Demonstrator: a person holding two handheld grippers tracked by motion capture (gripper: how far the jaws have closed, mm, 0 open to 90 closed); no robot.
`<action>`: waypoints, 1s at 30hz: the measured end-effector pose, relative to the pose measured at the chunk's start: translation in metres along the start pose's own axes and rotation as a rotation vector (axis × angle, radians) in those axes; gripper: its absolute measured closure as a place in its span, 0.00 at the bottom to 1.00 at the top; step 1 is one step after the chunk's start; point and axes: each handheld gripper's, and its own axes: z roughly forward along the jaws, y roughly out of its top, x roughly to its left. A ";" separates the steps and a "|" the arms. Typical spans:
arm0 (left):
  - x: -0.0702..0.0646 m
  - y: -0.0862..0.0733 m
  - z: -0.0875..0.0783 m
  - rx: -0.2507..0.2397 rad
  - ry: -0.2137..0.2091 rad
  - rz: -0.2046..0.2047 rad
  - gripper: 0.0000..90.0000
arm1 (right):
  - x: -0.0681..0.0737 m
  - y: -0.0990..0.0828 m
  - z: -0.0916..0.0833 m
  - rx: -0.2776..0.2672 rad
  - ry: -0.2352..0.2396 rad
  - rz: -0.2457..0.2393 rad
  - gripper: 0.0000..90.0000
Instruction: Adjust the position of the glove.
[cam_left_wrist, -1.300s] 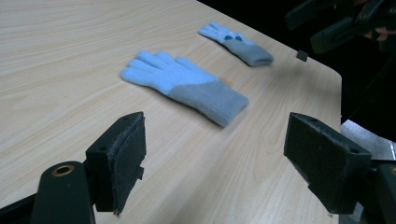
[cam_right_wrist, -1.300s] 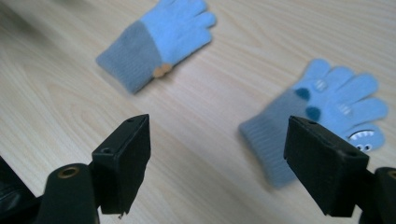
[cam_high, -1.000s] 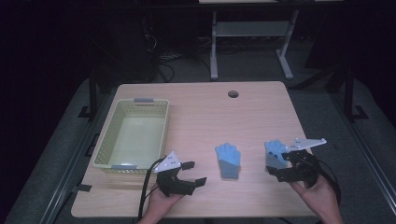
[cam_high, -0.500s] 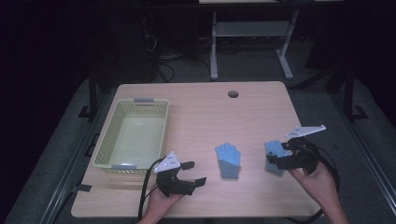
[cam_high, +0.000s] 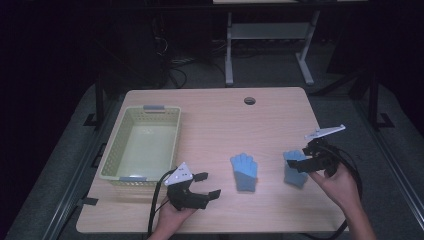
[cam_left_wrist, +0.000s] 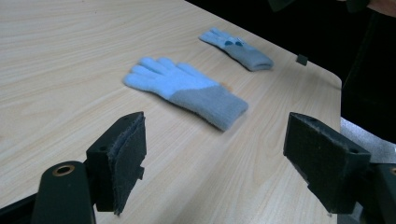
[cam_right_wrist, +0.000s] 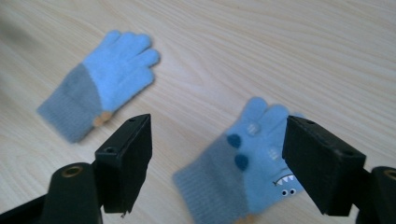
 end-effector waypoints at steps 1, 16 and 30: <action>0.000 0.000 0.000 0.000 0.000 0.000 0.23 | 0.000 0.000 0.000 0.000 0.000 0.000 0.27; 0.001 -0.001 0.001 0.007 -0.001 -0.005 0.23 | -0.020 0.001 0.025 0.079 -0.026 0.056 0.30; 0.001 -0.001 0.000 0.005 0.000 -0.003 0.23 | -0.026 0.002 0.040 0.157 -0.039 0.085 0.36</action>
